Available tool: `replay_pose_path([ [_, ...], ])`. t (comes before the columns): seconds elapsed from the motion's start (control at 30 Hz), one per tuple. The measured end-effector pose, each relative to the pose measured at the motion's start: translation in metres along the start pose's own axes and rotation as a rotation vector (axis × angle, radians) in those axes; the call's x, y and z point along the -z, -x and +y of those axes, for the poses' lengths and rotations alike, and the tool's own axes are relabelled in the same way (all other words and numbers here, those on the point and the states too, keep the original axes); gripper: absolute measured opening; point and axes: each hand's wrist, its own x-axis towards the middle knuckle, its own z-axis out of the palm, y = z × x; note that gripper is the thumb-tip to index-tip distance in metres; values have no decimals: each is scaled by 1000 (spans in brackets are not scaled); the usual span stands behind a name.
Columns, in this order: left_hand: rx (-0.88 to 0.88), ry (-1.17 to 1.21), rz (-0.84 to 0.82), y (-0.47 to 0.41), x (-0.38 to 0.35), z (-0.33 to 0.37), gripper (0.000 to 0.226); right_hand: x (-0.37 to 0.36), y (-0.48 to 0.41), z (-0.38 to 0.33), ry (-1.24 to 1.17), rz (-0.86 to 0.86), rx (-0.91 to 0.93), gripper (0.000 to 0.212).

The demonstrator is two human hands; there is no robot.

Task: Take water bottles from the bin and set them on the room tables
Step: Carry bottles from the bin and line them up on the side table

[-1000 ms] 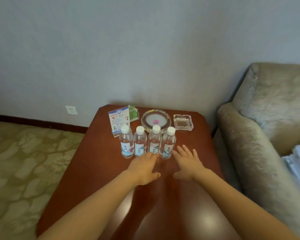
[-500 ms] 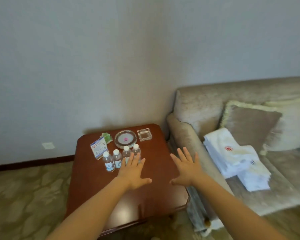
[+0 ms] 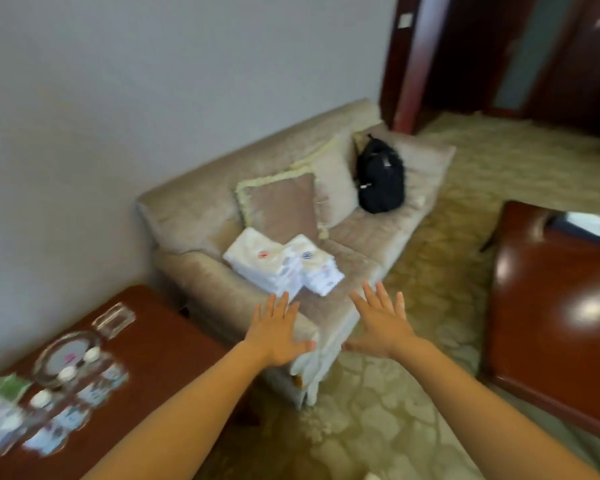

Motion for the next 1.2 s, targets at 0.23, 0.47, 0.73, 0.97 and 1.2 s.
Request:
replay_pose_path([
  [0.23,-356,-102,11,-105,22,199,98,15,54,186,-134,60,-356,112],
  [0.47,-622,-139,9,-180,33,421,98,33,129,373,-186,138,-648,111],
  [0.73,-945,-233,-21,-216,16,633,91,24,223,527,-292,186,-974,110],
  [0.97,-1246,-374,-86,-228,-24,837,94,8,326,651,-356,253,-1273,107],
  [1.2,-1538,-441,-123,-218,-59,1056,96,8,439,781,-380,346,-1557,106],
])
